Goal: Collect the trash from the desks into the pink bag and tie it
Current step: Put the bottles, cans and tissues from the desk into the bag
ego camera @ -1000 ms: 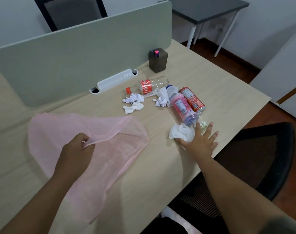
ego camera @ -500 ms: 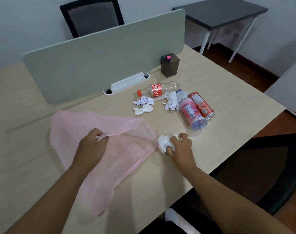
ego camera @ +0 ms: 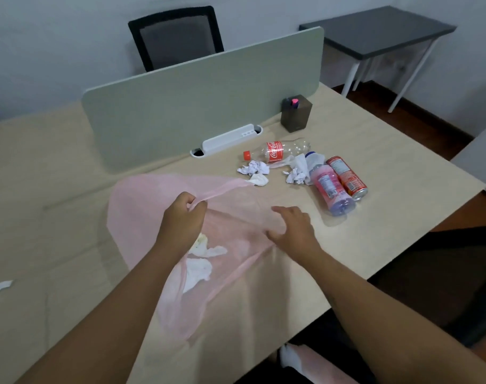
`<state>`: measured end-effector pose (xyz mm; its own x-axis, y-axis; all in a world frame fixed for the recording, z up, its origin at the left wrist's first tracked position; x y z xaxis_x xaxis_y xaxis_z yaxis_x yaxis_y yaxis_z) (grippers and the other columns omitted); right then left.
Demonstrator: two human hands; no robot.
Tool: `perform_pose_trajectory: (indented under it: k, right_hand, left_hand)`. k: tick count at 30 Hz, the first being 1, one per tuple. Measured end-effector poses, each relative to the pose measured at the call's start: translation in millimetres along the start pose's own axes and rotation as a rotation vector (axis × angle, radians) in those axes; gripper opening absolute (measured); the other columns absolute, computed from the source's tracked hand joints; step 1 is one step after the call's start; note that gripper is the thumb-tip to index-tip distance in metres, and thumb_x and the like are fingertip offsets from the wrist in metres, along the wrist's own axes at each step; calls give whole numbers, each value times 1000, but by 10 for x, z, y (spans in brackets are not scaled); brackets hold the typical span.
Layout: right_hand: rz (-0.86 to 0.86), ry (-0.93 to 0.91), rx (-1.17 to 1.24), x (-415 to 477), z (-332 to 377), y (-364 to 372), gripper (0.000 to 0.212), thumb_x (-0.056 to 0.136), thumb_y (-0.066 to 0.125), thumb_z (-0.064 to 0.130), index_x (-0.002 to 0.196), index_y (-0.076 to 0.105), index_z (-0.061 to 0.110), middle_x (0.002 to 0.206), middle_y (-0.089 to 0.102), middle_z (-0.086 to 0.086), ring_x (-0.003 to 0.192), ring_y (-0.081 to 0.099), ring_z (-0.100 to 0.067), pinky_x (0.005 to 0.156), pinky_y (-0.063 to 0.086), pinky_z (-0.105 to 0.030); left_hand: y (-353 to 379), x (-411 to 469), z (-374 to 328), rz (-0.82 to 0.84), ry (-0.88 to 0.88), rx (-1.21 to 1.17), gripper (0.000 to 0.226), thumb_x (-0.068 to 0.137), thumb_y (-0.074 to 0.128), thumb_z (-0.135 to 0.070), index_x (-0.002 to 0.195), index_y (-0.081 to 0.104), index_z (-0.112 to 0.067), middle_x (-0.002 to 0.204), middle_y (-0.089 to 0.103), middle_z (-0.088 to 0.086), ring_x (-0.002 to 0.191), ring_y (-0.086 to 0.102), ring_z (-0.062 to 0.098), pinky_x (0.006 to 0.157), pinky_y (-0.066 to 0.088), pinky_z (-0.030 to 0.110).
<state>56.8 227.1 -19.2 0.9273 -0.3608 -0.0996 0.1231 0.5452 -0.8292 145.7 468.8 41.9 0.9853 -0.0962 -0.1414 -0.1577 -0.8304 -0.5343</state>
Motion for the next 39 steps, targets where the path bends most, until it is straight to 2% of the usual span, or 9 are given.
perform_pose_trajectory:
  k: [5,9,12,17,22,28,32,36,39]
  right_hand:
    - [-369,219,-258,280,-863,-617,62,74,74,36,129,53,17,131,49,-15,111,46,-40,86,46,-48]
    - [-286,328,-232,555,-1218,-701,72,74,72,34,138,42,21,131,45,-17,108,48,-42,86,46,-46]
    - [-203,381,-124,684,-1407,-594,81,78,73,37,145,30,22,134,39,-17,110,48,-43,89,45,-48]
    - [-277,401,154,656,-1443,-514,73,86,69,25,146,28,12,134,38,-21,111,51,-43,92,48,-50]
    - [-467,255,438,194,-1250,-550,72,83,71,18,143,31,19,125,39,-7,104,50,-19,86,50,-36]
    - [-140,-108,469,-512,-652,-289,68,76,74,22,133,40,37,115,42,15,105,54,3,78,43,-5]
    - [93,-233,288,-794,-224,76,66,73,62,39,134,38,39,117,42,12,99,58,-4,77,51,-19]
    - [91,-256,108,-528,291,409,70,81,65,45,143,37,25,125,46,-1,101,59,-21,81,54,-36]
    - [126,-182,184,-276,564,637,71,87,66,40,147,30,24,137,41,-5,114,56,-25,94,51,-37]
  left_hand:
    - [178,61,5,-72,40,23,36,91,44,-51,82,51,-17,74,57,5,65,52,21,58,40,32]
    - [308,103,10,-94,77,37,49,99,29,-57,87,49,-13,78,55,3,74,52,23,64,40,36]
    - [393,153,38,-109,42,29,42,101,27,-57,98,54,-25,87,56,-10,85,52,19,73,39,37]
    - [456,254,70,-125,27,78,44,102,29,-51,95,54,-16,84,56,-1,82,53,25,67,40,31]
    - [491,336,-87,-114,0,56,45,94,41,-55,83,53,-13,82,61,9,80,58,29,65,42,34]
    - [331,388,-298,-177,-7,23,46,91,43,-59,72,44,-17,69,51,0,64,48,19,56,36,31]
    - [169,344,-340,-191,-23,-66,39,93,46,-48,64,39,-23,61,44,-6,57,41,14,53,32,31]
    - [101,193,-253,-108,-22,-77,34,86,47,-51,71,48,-20,68,61,3,63,54,20,58,43,33]
    - [72,95,-170,-89,4,-55,29,90,49,-45,73,51,-21,68,57,-2,55,54,4,48,41,20]
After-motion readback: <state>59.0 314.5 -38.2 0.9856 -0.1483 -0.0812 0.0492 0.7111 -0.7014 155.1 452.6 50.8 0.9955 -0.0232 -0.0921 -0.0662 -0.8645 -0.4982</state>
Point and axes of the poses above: each hand's wrist, its own x-axis towards the middle knuckle, its own y-axis out of the palm, z = x × y, the point moved 4 cm from there along x, towards the middle knuckle
